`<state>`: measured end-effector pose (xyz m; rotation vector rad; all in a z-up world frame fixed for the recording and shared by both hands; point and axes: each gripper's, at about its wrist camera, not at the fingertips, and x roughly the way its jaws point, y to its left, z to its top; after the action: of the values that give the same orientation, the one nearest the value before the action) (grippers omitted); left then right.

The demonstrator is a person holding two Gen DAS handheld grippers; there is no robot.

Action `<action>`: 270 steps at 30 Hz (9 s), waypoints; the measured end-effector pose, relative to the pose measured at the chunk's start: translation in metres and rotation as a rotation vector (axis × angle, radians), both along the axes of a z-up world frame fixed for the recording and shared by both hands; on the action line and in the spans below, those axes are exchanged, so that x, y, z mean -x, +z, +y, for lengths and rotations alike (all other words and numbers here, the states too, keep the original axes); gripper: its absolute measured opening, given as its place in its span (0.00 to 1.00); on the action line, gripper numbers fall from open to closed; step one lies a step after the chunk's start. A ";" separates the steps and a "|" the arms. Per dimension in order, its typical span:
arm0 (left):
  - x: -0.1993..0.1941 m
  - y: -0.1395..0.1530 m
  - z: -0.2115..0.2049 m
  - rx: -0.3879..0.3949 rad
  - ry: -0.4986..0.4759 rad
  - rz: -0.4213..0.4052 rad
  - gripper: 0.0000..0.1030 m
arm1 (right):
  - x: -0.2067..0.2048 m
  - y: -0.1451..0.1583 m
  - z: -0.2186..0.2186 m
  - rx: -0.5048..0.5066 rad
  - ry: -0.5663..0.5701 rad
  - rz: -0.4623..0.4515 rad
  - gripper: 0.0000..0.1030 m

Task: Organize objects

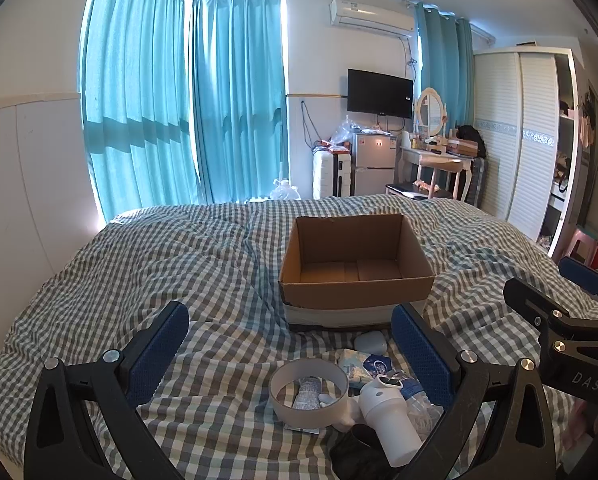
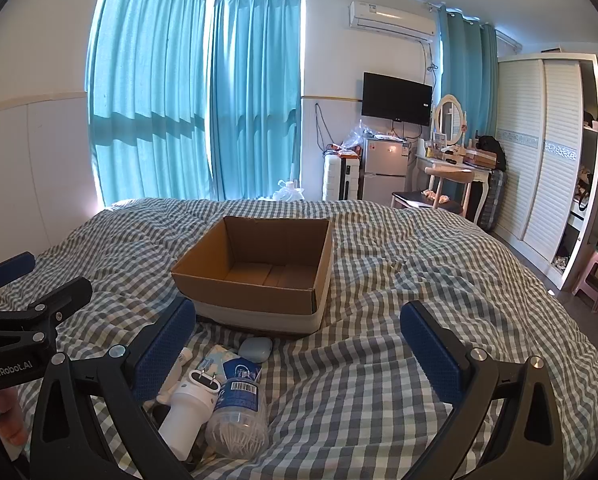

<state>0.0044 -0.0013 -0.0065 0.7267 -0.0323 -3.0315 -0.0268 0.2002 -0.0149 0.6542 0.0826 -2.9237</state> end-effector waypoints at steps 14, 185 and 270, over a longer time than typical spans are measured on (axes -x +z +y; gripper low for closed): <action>-0.004 0.002 0.001 0.009 -0.001 0.003 1.00 | -0.003 0.002 -0.001 -0.004 0.001 0.015 1.00; 0.255 -0.020 0.030 0.105 -0.248 -0.236 0.97 | 0.256 0.013 -0.034 -0.053 0.165 -0.206 0.67; 0.010 -0.121 0.043 0.013 -0.127 -0.447 1.00 | 0.013 -0.087 -0.005 -0.075 0.116 -0.343 0.62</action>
<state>-0.0053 0.0421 -0.1279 1.4330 -0.1098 -2.9060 -0.0396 0.1954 -0.1017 1.1106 0.1851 -2.6654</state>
